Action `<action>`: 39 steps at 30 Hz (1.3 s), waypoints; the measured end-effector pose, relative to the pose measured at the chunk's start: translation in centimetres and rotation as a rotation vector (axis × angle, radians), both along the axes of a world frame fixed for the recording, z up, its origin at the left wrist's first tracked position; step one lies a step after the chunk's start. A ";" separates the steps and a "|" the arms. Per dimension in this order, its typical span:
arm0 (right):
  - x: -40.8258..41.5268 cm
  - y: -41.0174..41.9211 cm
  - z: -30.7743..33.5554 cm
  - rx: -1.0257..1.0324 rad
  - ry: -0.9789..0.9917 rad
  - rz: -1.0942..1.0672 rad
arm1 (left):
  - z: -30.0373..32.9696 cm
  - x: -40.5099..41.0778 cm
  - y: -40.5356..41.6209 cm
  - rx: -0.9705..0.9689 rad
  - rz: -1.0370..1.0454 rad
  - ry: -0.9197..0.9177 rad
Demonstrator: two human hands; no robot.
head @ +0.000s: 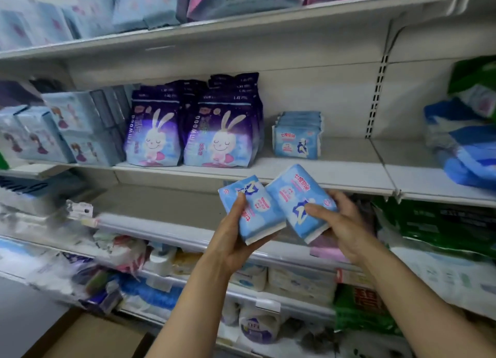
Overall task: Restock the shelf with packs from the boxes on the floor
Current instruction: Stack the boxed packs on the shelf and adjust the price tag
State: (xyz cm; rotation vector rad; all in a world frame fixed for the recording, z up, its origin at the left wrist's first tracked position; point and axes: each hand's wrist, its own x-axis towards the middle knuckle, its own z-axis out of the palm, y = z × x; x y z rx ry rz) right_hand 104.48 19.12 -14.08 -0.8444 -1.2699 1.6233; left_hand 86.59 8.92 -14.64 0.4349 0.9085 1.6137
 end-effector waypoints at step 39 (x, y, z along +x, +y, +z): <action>-5.3 15.4 6.8 0.840 -0.849 -0.211 | 4.6 0.6 6.8 0.022 0.191 0.007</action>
